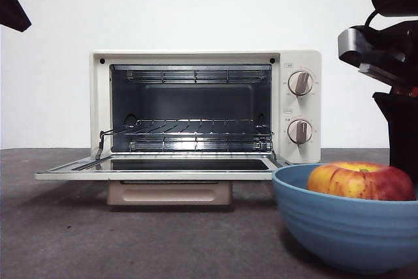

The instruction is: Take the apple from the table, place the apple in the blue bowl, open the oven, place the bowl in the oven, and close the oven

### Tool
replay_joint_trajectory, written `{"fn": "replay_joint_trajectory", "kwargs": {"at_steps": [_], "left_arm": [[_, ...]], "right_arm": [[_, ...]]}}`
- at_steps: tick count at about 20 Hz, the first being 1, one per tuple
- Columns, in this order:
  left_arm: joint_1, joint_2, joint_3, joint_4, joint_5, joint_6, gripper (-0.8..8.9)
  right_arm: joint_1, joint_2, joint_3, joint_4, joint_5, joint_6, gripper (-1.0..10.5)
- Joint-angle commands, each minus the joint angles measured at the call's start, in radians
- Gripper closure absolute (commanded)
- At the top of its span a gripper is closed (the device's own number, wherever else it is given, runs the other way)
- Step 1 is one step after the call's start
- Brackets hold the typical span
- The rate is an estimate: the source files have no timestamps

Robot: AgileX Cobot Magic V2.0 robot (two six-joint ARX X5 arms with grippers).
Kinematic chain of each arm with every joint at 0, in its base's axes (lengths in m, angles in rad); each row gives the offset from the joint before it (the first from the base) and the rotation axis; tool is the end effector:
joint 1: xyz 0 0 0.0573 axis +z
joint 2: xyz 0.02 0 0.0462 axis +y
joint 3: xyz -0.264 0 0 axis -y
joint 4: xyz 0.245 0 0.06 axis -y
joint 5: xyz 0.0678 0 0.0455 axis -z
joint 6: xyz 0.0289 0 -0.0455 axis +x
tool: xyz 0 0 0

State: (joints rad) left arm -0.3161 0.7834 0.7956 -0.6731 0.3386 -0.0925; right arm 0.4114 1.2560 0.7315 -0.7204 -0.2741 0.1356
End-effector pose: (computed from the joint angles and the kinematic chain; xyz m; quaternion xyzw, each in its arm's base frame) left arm 0.1417 -0.0565 0.2944 -0.0451 0.3382 -0.2888 0.8945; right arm 0.1903 0.0915 0.1932 0.0119 0.5988 0.2330 0.7661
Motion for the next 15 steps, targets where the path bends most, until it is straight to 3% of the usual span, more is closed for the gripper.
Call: {"fn": "replay_joint_trajectory", "kwargs": {"at_steps": [1,8,15], "left_arm": [[-0.001,0.004,0.005,0.013,-0.001,-0.003,8.07],[-0.001,0.004,0.005,0.016,-0.001,-0.002,8.07],[-0.005,0.004,0.005,0.016,-0.001,-0.002,8.07]], "right_arm": [[0.006,0.008,0.006,0.025,-0.022,0.027,9.4],[0.055,-0.003,0.138,0.029,-0.065,0.150,9.4],[0.084,0.133,0.381,0.036,0.032,0.246,9.4]]}}
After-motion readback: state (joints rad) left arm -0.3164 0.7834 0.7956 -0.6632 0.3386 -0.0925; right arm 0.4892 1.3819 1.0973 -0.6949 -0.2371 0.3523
